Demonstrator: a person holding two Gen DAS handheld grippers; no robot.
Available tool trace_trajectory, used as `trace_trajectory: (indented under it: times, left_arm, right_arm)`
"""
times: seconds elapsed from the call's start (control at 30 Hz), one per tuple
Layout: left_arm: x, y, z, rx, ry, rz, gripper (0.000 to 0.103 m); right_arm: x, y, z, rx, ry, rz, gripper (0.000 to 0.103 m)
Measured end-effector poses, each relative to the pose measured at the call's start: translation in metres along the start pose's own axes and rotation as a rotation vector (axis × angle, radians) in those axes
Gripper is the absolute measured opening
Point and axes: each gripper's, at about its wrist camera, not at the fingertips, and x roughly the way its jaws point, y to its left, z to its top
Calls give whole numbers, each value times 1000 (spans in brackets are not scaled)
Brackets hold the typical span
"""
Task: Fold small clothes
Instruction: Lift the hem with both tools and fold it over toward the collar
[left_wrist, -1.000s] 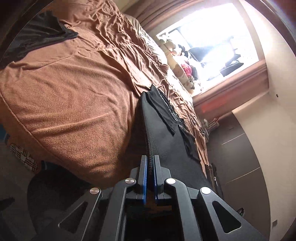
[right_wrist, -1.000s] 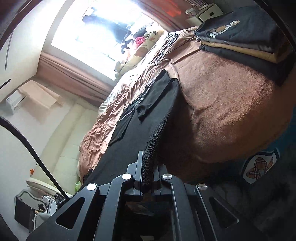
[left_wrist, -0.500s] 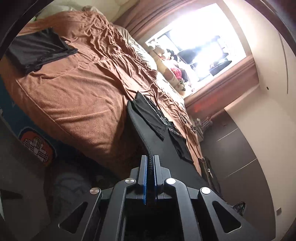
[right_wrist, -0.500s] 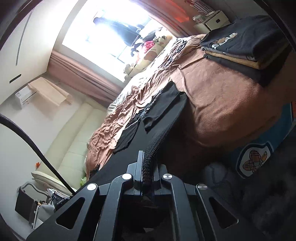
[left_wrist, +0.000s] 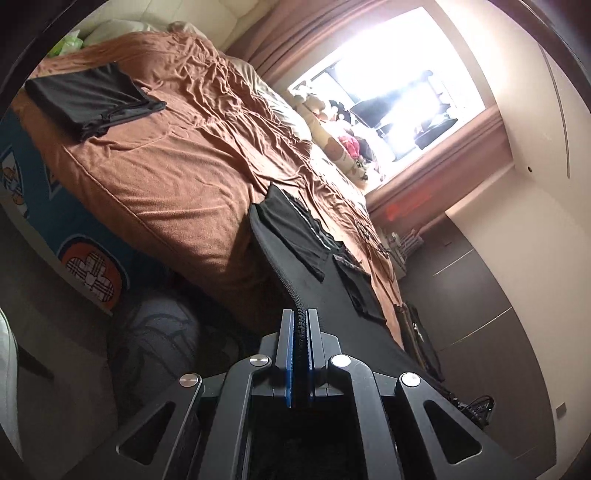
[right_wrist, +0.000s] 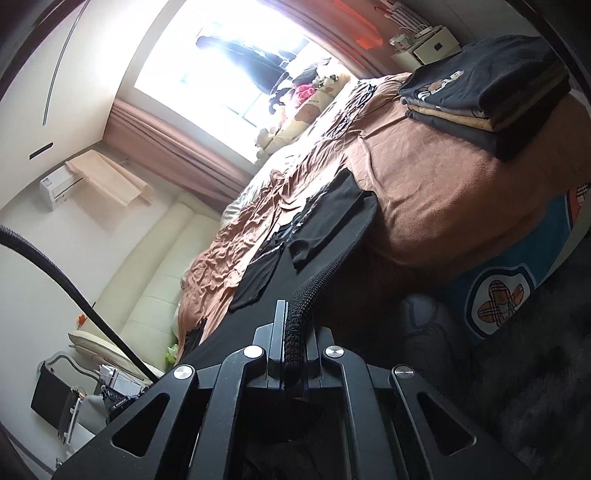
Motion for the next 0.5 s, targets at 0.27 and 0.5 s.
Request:
trace_trajectory:
  times: [0.27,0.5]
  left_arm:
    - [7,0,8,-2,-8,-3,5]
    - [24,-2,31,-9,-18,-5,5]
  right_arm:
    - [11,-1,12,-17,-9,10,2]
    - [35,4,35,-29,-23,19,2]
